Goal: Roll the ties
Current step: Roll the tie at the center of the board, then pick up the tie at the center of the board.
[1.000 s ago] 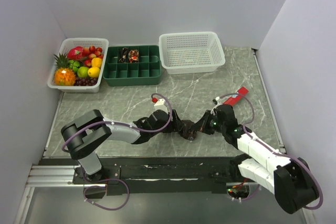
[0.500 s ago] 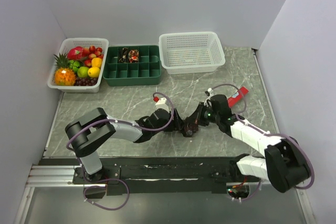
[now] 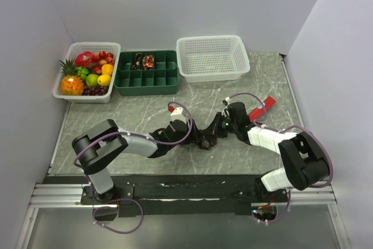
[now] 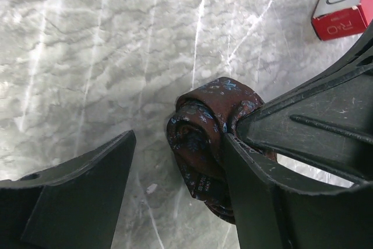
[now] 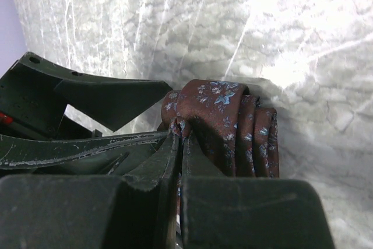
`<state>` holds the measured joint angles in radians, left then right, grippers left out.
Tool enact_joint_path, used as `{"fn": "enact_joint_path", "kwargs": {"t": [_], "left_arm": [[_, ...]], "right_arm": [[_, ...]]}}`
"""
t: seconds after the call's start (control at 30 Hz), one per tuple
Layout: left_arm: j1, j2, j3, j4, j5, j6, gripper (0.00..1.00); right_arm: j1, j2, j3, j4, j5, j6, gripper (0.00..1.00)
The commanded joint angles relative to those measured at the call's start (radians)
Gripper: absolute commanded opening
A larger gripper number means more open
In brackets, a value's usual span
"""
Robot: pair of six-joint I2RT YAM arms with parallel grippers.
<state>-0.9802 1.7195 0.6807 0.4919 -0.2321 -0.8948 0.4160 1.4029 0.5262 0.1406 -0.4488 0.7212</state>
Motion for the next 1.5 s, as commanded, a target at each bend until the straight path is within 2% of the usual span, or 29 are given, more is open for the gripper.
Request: {"fn": "enact_joint_path", "kwargs": {"t": [0.0, 0.13, 0.17, 0.2, 0.37, 0.43, 0.5, 0.63, 0.83, 0.93, 1.07, 1.27, 1.33, 1.47], "left_arm": [[-0.018, -0.009, -0.007, -0.029, 0.04, -0.006, 0.71], [0.008, -0.073, -0.07, -0.02, 0.019, -0.026, 0.75], [0.015, -0.108, -0.088, 0.002, 0.016, -0.047, 0.77], [0.035, -0.126, -0.13, 0.017, 0.016, -0.062, 0.85], [0.107, -0.189, -0.25, 0.236, 0.154, -0.127, 0.89], [0.12, -0.163, -0.262, 0.316, 0.221, -0.133, 0.89], [0.12, -0.134, -0.239, 0.323, 0.259, -0.135, 0.88], [0.121, -0.055, -0.244, 0.492, 0.322, -0.17, 0.88], [0.123, 0.006, -0.225, 0.597, 0.382, -0.179, 0.86], [0.124, 0.018, -0.208, 0.597, 0.395, -0.167, 0.85], [0.123, 0.032, -0.159, 0.489, 0.376, -0.144, 0.81], [0.118, 0.051, -0.113, 0.358, 0.31, -0.093, 0.69], [0.117, 0.061, -0.106, 0.334, 0.295, -0.082, 0.65], [0.115, 0.092, -0.096, 0.335, 0.293, -0.082, 0.59]], "right_arm": [[0.014, 0.068, 0.027, -0.021, 0.051, -0.026, 0.02], [0.012, 0.096, 0.044, -0.03, 0.044, -0.035, 0.02], [0.012, 0.102, 0.047, -0.033, 0.042, -0.035, 0.02], [0.012, 0.111, 0.052, -0.033, 0.038, -0.039, 0.02], [0.012, 0.125, 0.054, -0.027, 0.021, -0.037, 0.02], [0.014, 0.128, 0.055, -0.027, 0.021, -0.037, 0.02], [0.014, 0.13, 0.058, -0.026, 0.015, -0.037, 0.02], [0.012, 0.13, 0.066, -0.033, 0.012, -0.04, 0.03], [0.012, 0.145, 0.075, -0.038, -0.002, -0.043, 0.05], [0.012, 0.151, 0.078, -0.039, -0.001, -0.045, 0.06], [0.012, 0.154, 0.084, -0.041, -0.004, -0.043, 0.06], [0.014, 0.151, 0.095, -0.049, -0.008, -0.048, 0.09], [0.012, 0.154, 0.103, -0.045, -0.016, -0.049, 0.14], [0.014, 0.159, 0.116, -0.045, -0.031, -0.051, 0.34]]}}
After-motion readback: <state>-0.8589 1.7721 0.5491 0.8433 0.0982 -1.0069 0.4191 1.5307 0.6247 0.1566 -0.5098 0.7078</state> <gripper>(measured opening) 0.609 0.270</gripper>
